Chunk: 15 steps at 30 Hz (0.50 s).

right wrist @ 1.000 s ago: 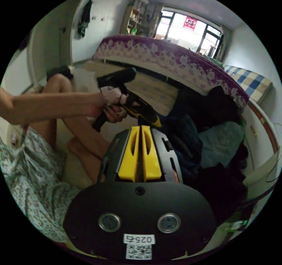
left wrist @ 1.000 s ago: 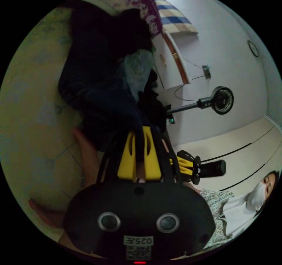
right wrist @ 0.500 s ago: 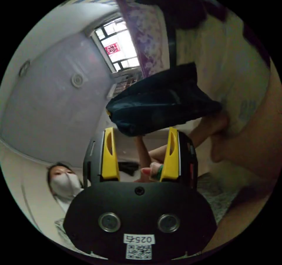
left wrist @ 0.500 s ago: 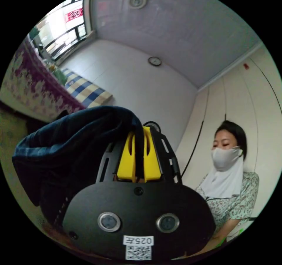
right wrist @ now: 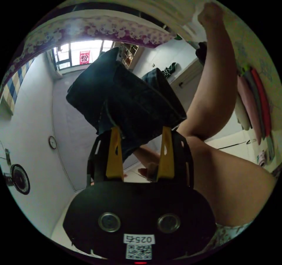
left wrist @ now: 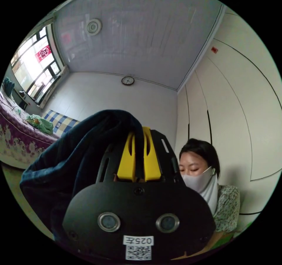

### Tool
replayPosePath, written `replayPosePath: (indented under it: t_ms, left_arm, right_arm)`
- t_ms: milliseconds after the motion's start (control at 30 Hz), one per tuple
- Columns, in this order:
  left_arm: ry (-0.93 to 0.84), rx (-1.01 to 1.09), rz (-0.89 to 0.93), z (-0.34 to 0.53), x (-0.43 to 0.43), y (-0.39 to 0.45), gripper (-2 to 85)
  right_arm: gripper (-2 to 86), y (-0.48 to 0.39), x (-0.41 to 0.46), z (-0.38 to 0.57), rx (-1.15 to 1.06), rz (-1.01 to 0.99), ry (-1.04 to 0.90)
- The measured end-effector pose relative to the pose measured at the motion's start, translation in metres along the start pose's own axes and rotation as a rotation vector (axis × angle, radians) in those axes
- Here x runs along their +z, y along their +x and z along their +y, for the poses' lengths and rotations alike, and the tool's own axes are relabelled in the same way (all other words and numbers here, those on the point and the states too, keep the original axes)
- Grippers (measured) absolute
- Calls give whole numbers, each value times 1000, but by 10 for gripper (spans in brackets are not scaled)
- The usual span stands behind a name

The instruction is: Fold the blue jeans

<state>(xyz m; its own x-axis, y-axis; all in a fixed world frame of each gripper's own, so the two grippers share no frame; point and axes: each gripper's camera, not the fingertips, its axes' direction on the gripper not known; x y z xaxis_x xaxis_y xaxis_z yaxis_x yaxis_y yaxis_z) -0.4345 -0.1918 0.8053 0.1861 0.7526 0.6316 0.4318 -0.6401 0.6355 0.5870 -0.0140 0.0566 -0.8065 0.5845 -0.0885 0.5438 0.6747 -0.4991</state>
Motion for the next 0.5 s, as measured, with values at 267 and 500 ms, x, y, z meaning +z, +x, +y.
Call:
replayPosePath:
  t_ms: [267,500]
  left_arm:
    - [-60,9,-58,-49,10,40,-12]
    - [-125,-153,-121,-64,7,19,-11]
  right_arm:
    - [240,-43,-13,-2,-140,-133,-66]
    - [166,-129,-33,-38,-350,-241,-6]
